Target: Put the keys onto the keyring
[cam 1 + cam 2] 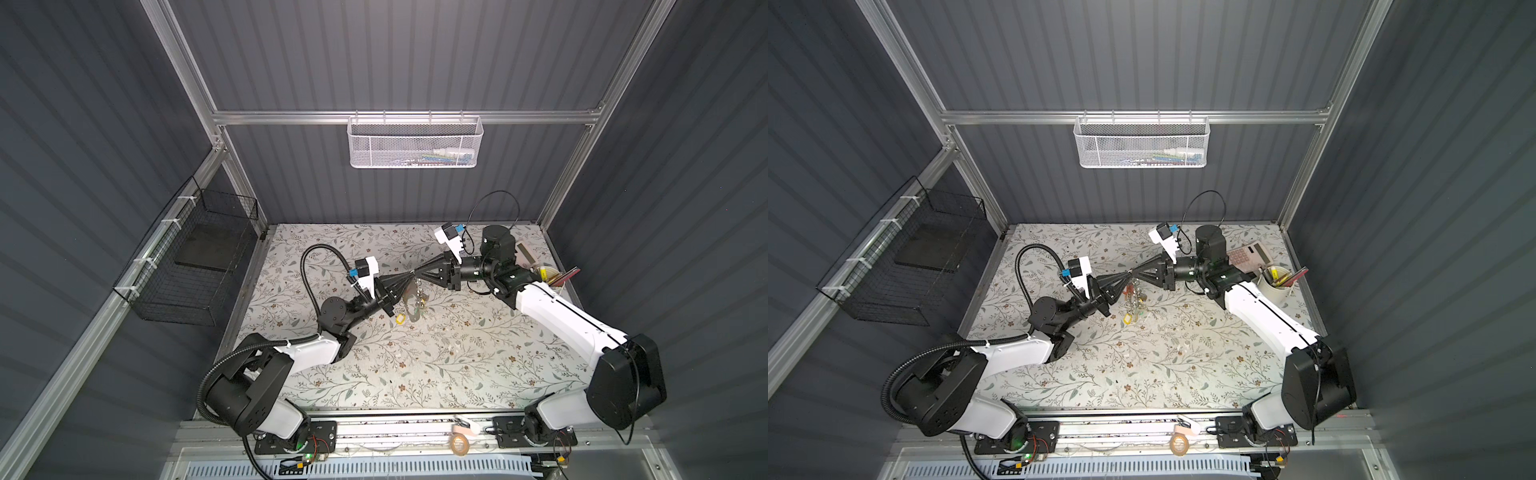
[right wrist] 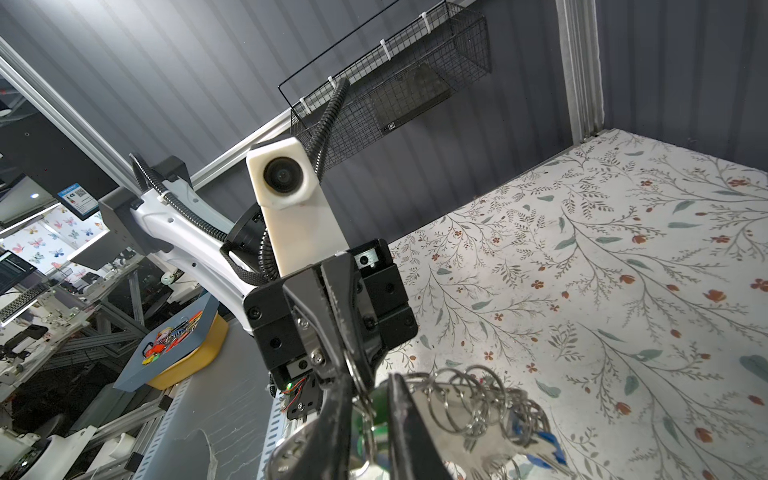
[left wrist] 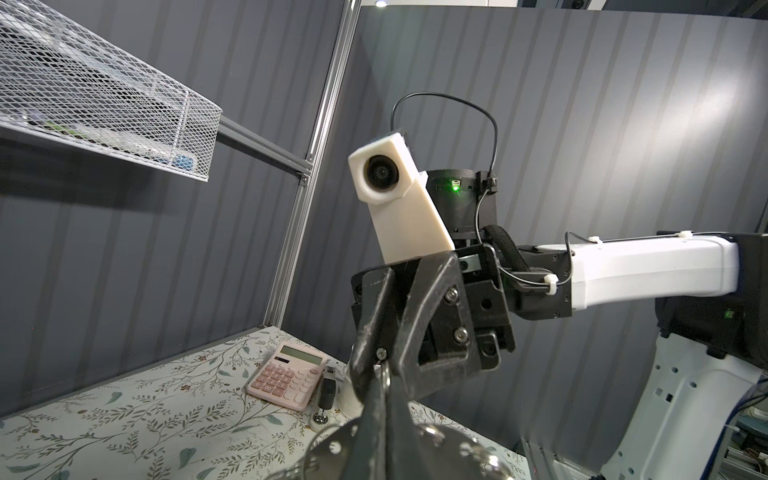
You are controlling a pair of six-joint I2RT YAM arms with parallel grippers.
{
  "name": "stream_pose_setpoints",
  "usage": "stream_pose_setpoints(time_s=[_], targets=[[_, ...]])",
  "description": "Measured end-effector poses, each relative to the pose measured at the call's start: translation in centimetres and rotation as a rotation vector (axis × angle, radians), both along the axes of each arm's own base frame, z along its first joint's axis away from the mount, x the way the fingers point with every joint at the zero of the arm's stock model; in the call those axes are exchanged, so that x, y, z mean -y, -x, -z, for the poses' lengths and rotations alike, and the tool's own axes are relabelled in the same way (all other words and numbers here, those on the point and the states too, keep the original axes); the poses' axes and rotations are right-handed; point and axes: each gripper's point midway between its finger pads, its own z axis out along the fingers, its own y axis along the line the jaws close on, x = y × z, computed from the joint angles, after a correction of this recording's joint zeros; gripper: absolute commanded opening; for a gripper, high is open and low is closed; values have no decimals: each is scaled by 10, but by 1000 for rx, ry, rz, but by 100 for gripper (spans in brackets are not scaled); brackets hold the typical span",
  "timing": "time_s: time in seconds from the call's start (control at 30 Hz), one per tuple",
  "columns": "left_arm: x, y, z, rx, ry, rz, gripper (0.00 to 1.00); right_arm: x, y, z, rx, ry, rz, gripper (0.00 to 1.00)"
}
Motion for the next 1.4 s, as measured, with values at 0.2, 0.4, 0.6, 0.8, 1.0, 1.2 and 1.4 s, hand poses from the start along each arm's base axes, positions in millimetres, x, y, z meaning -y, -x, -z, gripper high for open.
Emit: stream_pose_setpoints(time_s=[0.2,0.4,0.6,0.8,1.0,1.2,1.4], targets=[[-1,0,-1,-4,5,2,0,0,1,0,1,0,-6,12],[-1,-1,-2,-18,12,1,0,0,2,0,16,0,-11,0],[-1,-1,-2,-21,13,-1,0,0,2,1,21,0,-12,0],[-3,-6,4,-57,-17,-10,4,0,-1,5,25,15,8,0],[-9,-11,12,-113,-76,-10,15,1,-3,12,28,40,43,0],[-12,-15,18,-164,-128,0,22,2,-6,20,19,62,64,0],[-30,-24,28,-239,-241,16,30,4,-5,31,25,105,73,0]])
